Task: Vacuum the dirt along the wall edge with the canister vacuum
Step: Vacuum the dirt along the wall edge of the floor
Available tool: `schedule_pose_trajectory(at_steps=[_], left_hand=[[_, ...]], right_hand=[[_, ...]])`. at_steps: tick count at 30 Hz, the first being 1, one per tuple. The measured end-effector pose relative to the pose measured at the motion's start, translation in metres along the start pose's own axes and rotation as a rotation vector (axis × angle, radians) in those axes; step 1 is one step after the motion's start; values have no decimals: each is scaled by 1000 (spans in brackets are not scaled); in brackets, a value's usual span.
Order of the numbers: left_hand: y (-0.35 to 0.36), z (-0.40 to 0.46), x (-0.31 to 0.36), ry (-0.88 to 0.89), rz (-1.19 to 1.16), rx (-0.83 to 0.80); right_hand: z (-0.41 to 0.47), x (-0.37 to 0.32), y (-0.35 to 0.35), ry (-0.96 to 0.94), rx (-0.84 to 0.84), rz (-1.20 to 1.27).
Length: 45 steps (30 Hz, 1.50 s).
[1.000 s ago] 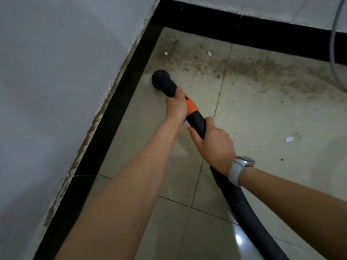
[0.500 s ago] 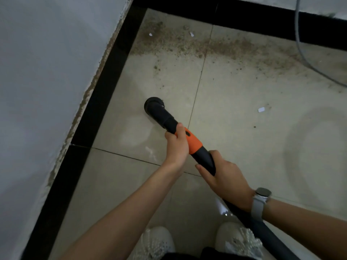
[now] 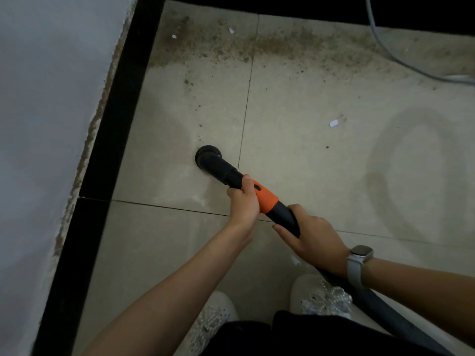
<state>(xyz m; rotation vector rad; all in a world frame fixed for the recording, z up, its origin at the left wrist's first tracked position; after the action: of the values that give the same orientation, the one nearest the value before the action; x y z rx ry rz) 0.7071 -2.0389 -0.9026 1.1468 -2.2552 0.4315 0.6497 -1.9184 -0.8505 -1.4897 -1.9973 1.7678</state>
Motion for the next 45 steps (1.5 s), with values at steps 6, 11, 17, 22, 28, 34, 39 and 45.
schedule_pose_trajectory(at_steps=[6,11,17,22,28,34,39,45], left_hand=[[7,18,15,6,25,-3],[1,38,42,33,3,38],[-5,51,66,64,-4,86],[-5,54,74,77,-22,132],[-2,40,51,55,25,120],[-14,20,21,31,-20,176],[-3,20,26,41,24,134],[52,36,52,30,53,-100]], right_hand=[[16,-4,-6,7,69,-2],[47,-15,-5,16,52,40],[77,-19,1,42,-53,152],[86,-19,3,38,-83,206],[63,-6,2,35,-93,183],[40,-6,7,-38,-149,194],[35,1,-2,18,-51,157],[44,20,-27,153,94,143]])
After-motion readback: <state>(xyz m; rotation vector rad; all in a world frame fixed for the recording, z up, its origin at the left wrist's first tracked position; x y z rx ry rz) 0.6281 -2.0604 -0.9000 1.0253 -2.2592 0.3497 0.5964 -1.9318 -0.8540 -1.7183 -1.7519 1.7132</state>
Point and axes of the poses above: each hand's wrist, its own z-axis towards the middle knuckle, its own y-axis out of the palm, x = y × z, the point moved 9 cm from there along z, towards the middle knuckle
